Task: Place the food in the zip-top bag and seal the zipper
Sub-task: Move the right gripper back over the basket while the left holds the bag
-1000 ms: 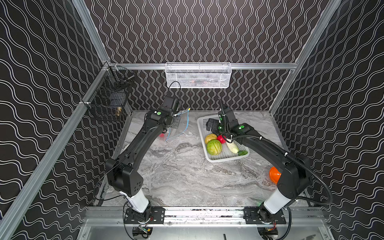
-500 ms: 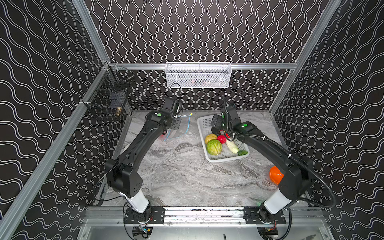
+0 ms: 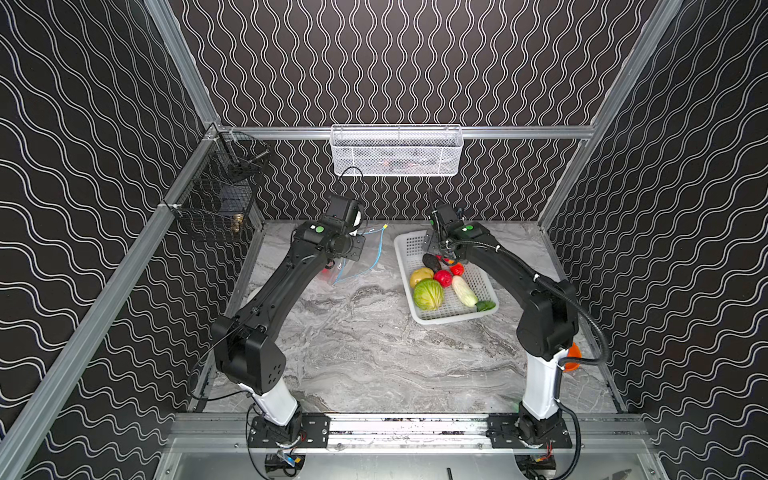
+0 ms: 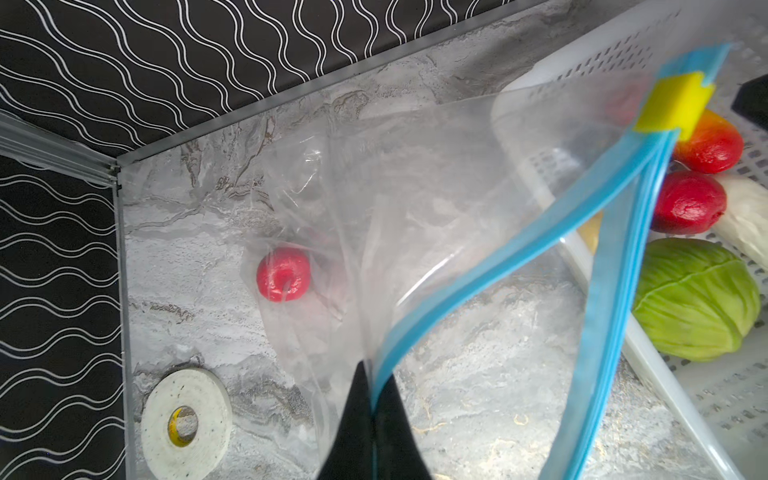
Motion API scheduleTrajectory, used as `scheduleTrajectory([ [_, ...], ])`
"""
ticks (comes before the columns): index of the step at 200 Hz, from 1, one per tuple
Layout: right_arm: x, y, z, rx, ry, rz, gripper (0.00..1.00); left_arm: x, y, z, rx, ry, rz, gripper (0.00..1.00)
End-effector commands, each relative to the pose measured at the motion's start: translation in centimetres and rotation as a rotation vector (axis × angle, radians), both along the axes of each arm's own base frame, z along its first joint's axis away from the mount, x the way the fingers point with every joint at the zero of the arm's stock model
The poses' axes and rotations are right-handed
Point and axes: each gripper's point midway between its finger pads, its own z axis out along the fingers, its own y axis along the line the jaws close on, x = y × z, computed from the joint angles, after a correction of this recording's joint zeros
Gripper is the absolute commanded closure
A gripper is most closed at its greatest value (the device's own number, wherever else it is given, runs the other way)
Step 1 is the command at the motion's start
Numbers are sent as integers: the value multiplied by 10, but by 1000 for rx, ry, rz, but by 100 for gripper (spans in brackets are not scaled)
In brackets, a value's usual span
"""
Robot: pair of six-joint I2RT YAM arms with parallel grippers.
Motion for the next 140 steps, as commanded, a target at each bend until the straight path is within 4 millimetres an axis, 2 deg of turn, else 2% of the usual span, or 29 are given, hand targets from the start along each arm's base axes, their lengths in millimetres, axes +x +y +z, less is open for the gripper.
scheduleTrajectory([
  [1,-1,-8,-13,32,57,-38,1,-1,0,4,-7,-12,-5,100],
  [21,5,-14,-24,49,78,-47,1,-3,-1,5,-17,-18,-8,100],
  [40,10,-6,-32,67,87,-22,1,-6,-2,4,-27,-21,-18,100],
  [42,14,-16,-32,70,86,-41,1,-6,-2,4,-28,-21,-19,100],
  [45,16,-19,-33,73,86,-46,1,-6,-2,4,-29,-21,-20,100],
  [66,24,-19,-40,87,83,-51,1,-5,0,5,-17,-20,-13,100],
  [87,34,-20,-42,119,71,-74,1,-4,0,9,-15,-30,-9,100],
  [140,51,-20,-48,139,39,-84,1,-8,-1,4,-29,-25,-15,100],
])
